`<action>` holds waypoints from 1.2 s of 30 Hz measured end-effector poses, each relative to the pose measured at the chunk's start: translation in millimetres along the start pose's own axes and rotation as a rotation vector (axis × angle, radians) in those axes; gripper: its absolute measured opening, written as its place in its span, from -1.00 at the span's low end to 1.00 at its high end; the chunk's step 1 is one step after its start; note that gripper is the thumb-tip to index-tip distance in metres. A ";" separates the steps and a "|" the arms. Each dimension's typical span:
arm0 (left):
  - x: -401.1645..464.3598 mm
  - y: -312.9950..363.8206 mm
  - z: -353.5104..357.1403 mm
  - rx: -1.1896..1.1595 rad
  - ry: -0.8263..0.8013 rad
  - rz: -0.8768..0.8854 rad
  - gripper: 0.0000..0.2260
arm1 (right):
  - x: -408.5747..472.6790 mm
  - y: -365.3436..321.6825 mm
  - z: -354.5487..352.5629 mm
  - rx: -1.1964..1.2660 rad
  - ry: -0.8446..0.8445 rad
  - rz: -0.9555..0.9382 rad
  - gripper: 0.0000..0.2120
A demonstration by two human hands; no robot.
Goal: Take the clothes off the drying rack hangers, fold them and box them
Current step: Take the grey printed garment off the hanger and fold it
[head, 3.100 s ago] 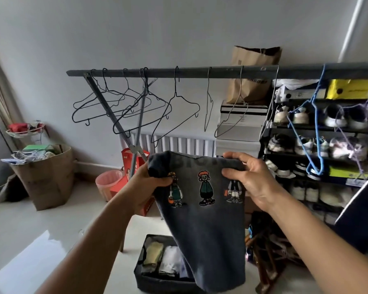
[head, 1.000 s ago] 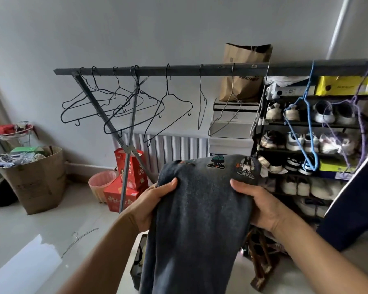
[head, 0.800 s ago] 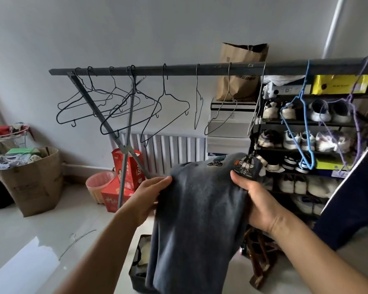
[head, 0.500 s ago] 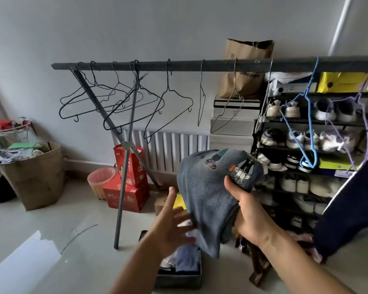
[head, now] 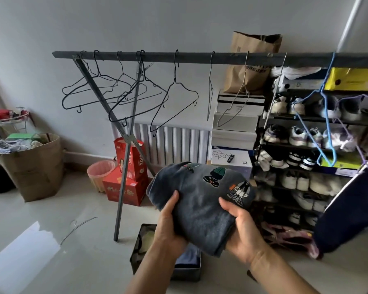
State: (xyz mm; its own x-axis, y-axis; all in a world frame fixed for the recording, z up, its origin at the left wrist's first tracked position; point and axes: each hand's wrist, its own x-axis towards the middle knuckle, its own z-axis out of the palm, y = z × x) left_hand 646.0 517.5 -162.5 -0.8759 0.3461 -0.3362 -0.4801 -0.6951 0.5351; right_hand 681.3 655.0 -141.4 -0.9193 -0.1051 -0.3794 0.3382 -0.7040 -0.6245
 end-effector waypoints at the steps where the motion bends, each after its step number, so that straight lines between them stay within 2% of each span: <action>1: 1.8 1.9 -2.6 0.010 0.006 0.012 -0.62 | 3.0 1.4 1.0 -0.026 0.050 -0.019 -0.61; 3: 7.2 6.9 -8.5 0.057 0.027 0.074 -0.63 | 13.7 2.2 -3.8 -0.138 0.217 -0.117 -0.62; 6: 15.8 18.3 -15.3 0.164 0.093 0.159 -0.57 | 30.4 0.0 -9.0 -0.394 0.533 -0.344 -0.46; 8: 18.4 24.8 -19.0 0.230 0.135 0.183 -0.52 | 35.6 -4.0 -4.0 -0.666 0.653 -0.671 -0.38; 9: 19.9 26.5 -21.6 0.250 0.146 0.191 -0.51 | 35.9 -3.8 1.5 -0.858 0.613 -0.902 -0.40; 10: 19.6 28.3 -23.6 0.270 0.150 0.188 -0.50 | 37.5 -0.7 9.8 -1.066 0.491 -1.079 -0.44; 11: 18.9 29.9 -26.0 0.288 0.144 0.180 -0.50 | 38.0 3.4 23.0 -1.292 0.335 -1.142 -0.48; 13: 17.9 31.1 -32.8 0.325 0.090 0.151 -0.53 | 48.9 14.3 36.6 -1.774 0.098 -1.016 -0.47; 14: 16.5 32.1 -36.6 0.353 0.059 0.131 -0.54 | 59.1 16.6 37.6 -1.932 0.075 -0.926 -0.42; 15: 14.5 34.8 -40.5 0.384 0.040 0.110 -0.55 | 68.1 14.5 39.1 -1.979 0.106 -0.833 -0.39; 17: 11.0 43.7 -51.4 0.431 0.038 0.065 -0.56 | 87.5 1.9 35.7 -1.807 0.213 -0.595 -0.39; 18: 9.2 49.4 -57.0 0.447 0.045 0.035 -0.56 | 95.6 -4.0 35.0 -1.675 0.206 -0.463 -0.38; 22: 9.5 73.0 -82.7 0.453 0.068 -0.063 -0.53 | 92.2 -5.0 50.4 -1.137 0.085 -0.052 -0.40; 25: 11.4 87.8 -93.8 0.430 0.028 -0.119 -0.61 | 87.5 3.2 52.7 -0.892 0.028 0.154 -0.42; 27: 15.4 100.0 -101.4 0.419 0.024 -0.145 -0.52 | 94.5 13.0 48.8 -0.742 -0.043 0.209 -0.42; 31: 38.3 121.6 -124.4 0.460 0.118 -0.143 -0.30 | 109.8 38.5 42.6 -0.543 -0.080 0.186 -0.64; 34: 52.3 131.9 -141.8 0.486 0.176 -0.106 -0.41 | 127.6 63.2 34.1 -0.499 -0.095 0.149 -0.49; 36: 59.5 131.4 -157.3 0.442 0.178 -0.131 -0.44 | 138.8 77.6 29.3 -0.471 -0.081 0.113 -0.50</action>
State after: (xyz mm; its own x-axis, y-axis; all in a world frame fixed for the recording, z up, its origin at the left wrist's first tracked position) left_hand 538.4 347.6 -234.1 -0.8032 0.2726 -0.5296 -0.5943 -0.3055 0.7440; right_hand 574.1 565.2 -222.5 -0.8778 -0.2304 -0.4200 0.4741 -0.2930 -0.8303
